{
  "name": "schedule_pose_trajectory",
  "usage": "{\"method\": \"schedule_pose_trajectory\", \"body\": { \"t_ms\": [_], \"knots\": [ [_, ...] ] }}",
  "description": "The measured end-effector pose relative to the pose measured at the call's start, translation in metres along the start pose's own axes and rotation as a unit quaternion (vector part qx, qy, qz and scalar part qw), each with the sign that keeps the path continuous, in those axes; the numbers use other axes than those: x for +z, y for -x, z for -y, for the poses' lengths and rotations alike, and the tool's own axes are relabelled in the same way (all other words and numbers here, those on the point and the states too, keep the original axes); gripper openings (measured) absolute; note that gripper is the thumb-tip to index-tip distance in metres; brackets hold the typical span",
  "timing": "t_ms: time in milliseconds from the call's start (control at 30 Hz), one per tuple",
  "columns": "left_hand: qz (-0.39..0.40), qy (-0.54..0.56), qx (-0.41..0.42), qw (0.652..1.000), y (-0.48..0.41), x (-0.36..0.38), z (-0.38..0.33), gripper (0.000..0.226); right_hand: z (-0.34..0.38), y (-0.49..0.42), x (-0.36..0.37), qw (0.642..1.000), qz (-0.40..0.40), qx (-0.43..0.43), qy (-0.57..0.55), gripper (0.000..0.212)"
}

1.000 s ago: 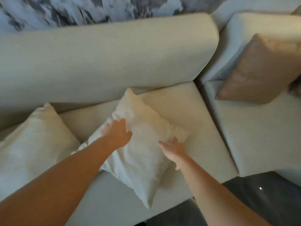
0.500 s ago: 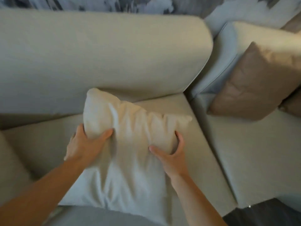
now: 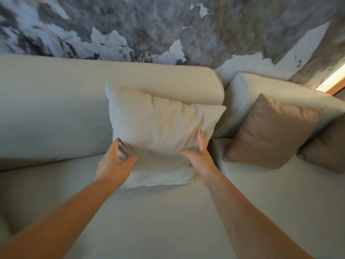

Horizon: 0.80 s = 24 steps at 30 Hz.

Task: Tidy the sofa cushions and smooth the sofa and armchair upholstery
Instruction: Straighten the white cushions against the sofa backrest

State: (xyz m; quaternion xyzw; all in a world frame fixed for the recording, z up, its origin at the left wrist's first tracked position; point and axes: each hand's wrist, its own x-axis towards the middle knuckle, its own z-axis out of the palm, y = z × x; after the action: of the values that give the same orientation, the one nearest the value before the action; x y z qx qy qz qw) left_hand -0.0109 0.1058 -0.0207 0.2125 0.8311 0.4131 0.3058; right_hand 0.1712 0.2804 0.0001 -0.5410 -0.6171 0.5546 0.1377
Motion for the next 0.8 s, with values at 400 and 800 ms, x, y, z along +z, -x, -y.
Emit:
{"method": "schedule_pose_trajectory", "body": {
  "t_ms": [400,800],
  "knots": [
    [-0.028,-0.389,-0.022,0.921,0.077,-0.232,0.187,0.039,0.014,0.171,0.293,0.888,0.414,0.126,0.153,0.042],
    [-0.201,0.115,-0.357,0.905,0.156,-0.376,0.375,0.134,-0.028,0.226,0.46,0.925,0.265,0.199,0.185,0.128]
  ]
}}
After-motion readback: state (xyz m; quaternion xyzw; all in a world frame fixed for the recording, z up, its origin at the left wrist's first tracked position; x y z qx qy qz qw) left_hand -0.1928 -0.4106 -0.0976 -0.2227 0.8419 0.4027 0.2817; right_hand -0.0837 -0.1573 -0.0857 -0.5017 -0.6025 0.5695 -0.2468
